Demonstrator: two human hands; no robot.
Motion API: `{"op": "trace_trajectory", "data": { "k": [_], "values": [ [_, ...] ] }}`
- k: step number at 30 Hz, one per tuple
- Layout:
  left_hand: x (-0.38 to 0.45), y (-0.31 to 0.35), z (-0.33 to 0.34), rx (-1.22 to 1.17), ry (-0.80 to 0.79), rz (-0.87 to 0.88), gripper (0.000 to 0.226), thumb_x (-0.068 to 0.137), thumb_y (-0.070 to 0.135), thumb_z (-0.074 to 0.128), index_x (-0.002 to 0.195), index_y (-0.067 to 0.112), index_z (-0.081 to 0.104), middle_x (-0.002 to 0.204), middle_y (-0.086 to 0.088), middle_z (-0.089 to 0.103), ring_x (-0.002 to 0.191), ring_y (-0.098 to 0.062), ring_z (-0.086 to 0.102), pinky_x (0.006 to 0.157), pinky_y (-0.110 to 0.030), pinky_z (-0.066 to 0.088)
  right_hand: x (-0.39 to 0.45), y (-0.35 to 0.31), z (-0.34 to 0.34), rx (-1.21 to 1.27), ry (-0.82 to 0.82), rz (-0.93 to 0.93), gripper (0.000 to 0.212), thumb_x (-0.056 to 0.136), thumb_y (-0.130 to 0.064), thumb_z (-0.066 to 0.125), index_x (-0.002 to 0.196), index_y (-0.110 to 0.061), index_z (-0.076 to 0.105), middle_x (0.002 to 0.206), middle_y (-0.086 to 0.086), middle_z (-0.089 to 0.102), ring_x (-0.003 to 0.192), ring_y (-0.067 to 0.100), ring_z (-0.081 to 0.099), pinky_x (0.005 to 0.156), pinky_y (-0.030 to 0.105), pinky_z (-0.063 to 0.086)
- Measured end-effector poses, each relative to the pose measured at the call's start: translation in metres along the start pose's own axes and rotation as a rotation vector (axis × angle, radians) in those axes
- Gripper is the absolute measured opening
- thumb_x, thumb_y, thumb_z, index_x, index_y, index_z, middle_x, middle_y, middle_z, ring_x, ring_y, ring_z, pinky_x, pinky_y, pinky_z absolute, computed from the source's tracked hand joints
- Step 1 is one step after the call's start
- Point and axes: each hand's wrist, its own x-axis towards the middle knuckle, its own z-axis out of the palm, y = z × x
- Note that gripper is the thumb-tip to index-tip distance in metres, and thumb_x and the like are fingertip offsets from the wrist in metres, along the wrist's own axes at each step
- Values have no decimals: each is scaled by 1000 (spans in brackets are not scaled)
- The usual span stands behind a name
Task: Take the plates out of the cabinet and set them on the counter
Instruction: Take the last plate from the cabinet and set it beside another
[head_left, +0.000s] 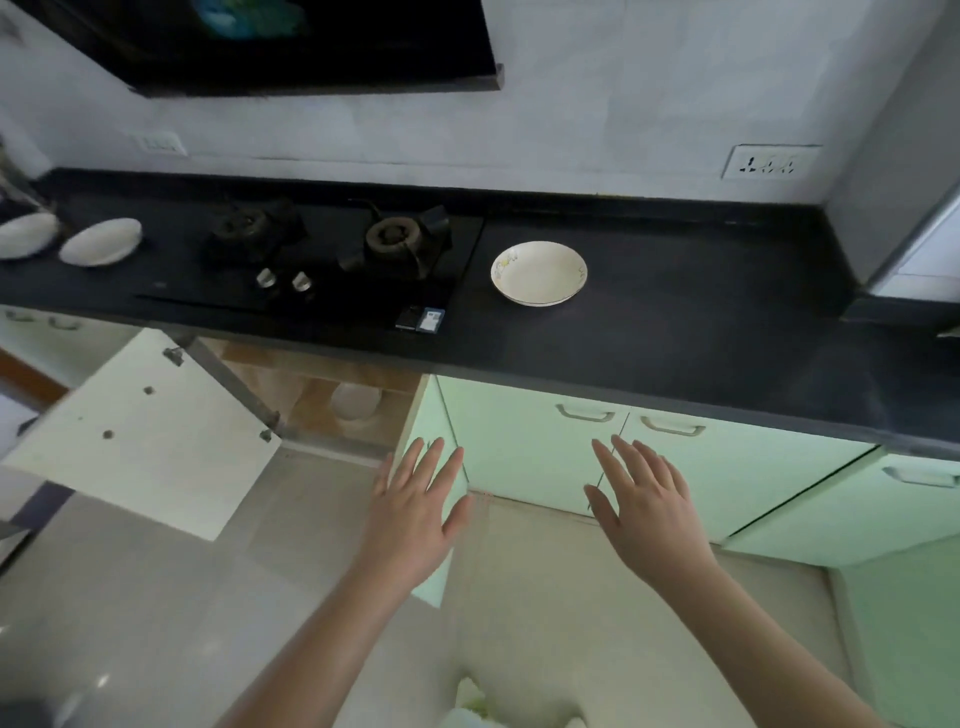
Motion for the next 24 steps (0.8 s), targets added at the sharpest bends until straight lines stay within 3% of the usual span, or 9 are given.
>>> {"op": "trace_trajectory", "data": {
  "k": [3,8,11,16,20,24],
  "values": [
    [-31,-27,4,-29,-2,-77,62,98,56,18,153,28,25,161,1,25,149,-23,14,119,-48,11,-11,-27,2,8,-2,-29,61,98,-53,23,153,-26,20,158,2,28,147,25,19,120,41,14],
    [-90,-87,3,-60,46,-211,74,90,63,-6,154,31,18,162,2,22,149,-22,14,120,-47,11,-24,-91,8,-13,-15,-138,64,96,-56,20,153,-26,22,158,2,28,147,25,20,120,42,17],
    [-133,-133,6,-145,72,-309,73,90,63,-3,154,32,14,162,4,20,149,-19,12,120,-45,11,-30,-144,15,-40,-13,-205,71,91,-59,10,152,-26,23,158,2,29,146,25,22,119,43,17],
    [-224,-216,17,-183,117,-448,70,92,61,5,152,30,23,161,3,25,149,-20,15,118,-45,13,-51,-252,39,-53,-28,-295,60,98,-52,27,152,-27,24,157,1,31,146,24,22,118,40,17],
    [-287,-282,28,-213,88,-541,73,91,63,4,152,30,24,160,2,26,149,-21,15,119,-42,13,-72,-332,55,-74,-43,-372,61,96,-54,22,151,-26,26,157,0,31,145,24,24,118,41,19],
    [-321,-330,36,-216,93,-564,76,90,64,4,151,27,29,159,-1,31,148,-24,20,118,-44,16,-85,-388,71,-65,-77,-424,59,98,-54,24,151,-29,22,159,-4,26,147,21,18,119,39,12]
  ]
}}
